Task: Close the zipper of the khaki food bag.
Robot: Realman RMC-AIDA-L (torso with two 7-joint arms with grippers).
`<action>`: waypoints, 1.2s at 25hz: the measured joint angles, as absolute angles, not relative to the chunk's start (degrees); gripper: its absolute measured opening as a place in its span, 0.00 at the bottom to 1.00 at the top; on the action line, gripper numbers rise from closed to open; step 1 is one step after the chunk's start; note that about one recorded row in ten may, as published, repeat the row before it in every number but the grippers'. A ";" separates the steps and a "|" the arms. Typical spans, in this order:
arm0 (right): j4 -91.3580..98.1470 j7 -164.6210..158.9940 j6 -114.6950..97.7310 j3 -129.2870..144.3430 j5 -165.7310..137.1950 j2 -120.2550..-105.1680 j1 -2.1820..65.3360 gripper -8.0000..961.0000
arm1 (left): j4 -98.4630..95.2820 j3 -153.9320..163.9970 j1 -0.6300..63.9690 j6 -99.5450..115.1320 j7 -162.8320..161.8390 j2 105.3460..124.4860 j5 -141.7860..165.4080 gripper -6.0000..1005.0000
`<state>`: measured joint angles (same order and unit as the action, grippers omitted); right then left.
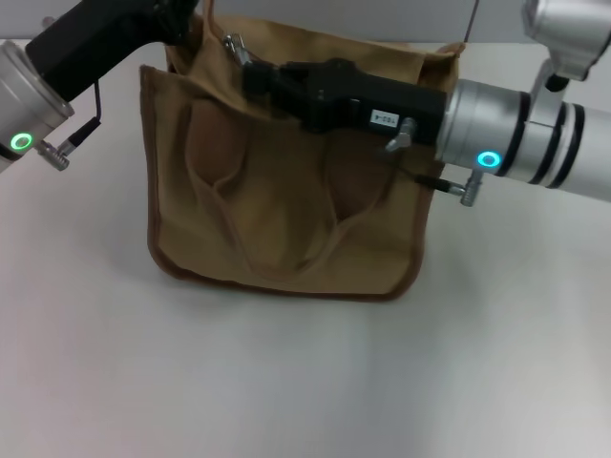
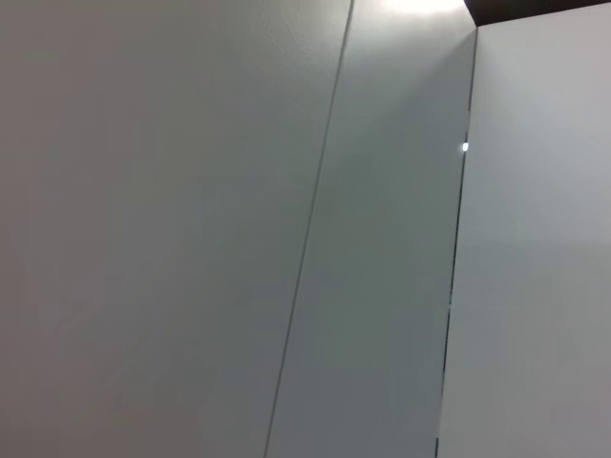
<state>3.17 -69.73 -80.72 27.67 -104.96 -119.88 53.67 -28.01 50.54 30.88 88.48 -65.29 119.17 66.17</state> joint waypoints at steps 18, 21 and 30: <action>7.98 -70.43 -83.75 26.72 -104.15 -119.35 43.73 0.00 | -27.71 47.73 28.65 88.33 -64.68 118.80 64.55 0.09; 9.38 -71.18 -83.89 26.36 -104.14 -119.33 42.25 0.00 | -27.70 47.06 28.34 87.92 -64.68 118.76 64.54 0.09; 13.99 -73.42 -84.24 22.58 -104.06 -119.21 35.64 0.00 | -27.99 45.57 26.78 85.92 -64.66 118.64 64.51 0.09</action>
<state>13.99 -73.42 -84.25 22.58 -104.06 -119.21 35.64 -27.99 45.57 26.77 85.92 -64.66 118.64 64.51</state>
